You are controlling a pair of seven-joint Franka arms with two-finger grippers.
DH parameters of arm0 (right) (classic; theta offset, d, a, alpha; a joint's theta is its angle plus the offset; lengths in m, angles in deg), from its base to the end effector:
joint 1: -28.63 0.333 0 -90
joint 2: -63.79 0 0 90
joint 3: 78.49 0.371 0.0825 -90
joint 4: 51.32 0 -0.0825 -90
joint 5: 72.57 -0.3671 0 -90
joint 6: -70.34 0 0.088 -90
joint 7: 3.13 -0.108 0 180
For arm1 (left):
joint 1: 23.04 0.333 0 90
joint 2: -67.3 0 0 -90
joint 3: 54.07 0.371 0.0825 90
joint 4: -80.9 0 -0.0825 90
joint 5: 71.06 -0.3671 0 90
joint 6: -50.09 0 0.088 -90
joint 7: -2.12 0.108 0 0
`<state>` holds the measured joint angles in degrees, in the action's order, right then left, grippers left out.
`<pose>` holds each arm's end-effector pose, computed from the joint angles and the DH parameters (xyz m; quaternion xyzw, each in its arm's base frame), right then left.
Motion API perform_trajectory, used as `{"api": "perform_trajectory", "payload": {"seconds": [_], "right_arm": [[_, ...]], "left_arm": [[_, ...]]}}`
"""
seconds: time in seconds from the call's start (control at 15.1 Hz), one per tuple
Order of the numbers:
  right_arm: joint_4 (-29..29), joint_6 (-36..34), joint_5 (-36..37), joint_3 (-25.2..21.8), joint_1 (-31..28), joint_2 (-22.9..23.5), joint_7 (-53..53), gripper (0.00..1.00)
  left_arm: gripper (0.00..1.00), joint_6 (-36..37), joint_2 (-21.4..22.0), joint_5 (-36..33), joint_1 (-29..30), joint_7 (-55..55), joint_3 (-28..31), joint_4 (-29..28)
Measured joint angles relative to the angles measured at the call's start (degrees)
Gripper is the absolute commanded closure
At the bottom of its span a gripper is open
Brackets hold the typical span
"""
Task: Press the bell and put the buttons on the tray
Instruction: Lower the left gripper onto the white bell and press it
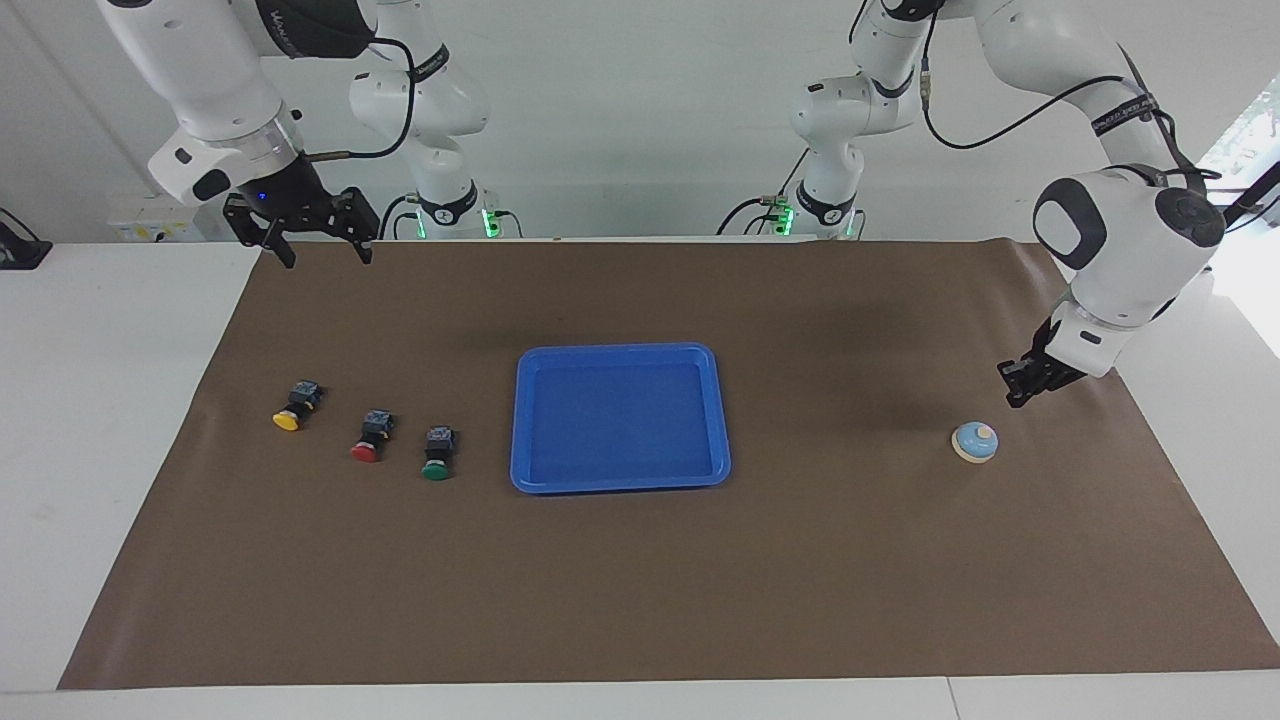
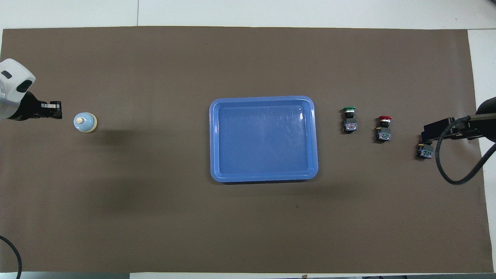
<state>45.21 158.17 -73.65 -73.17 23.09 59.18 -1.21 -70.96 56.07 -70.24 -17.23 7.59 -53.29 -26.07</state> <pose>0.5023 0.0025 0.6654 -0.9992 -0.0146 0.0357 0.0064 0.6051 0.0687 0.4766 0.9996 0.0131 0.0253 0.0023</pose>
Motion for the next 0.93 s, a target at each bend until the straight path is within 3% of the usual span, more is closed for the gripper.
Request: {"api": "perform_trajectory", "payload": {"seconds": [0.79, 0.86, 0.93], "right_arm": [[0.0, 0.0, 0.0, 0.0, 0.0, 0.0, 0.0, 0.0], [0.0, 0.0, 0.0, 0.0, 0.0, 0.0, 0.0, 0.0], [0.0, 0.0, 0.0, 0.0, 0.0, 0.0, 0.0, 0.0]], "left_arm": [[1.0, -8.38, -5.52, 0.0, -0.1, 0.0, -0.6, -3.96], [0.81, -8.88, -5.38, 0.0, -0.1, 0.0, -0.58, -4.29], [0.45, -8.5, -5.36, 0.0, -0.1, 0.0, -0.58, -4.14]]}}
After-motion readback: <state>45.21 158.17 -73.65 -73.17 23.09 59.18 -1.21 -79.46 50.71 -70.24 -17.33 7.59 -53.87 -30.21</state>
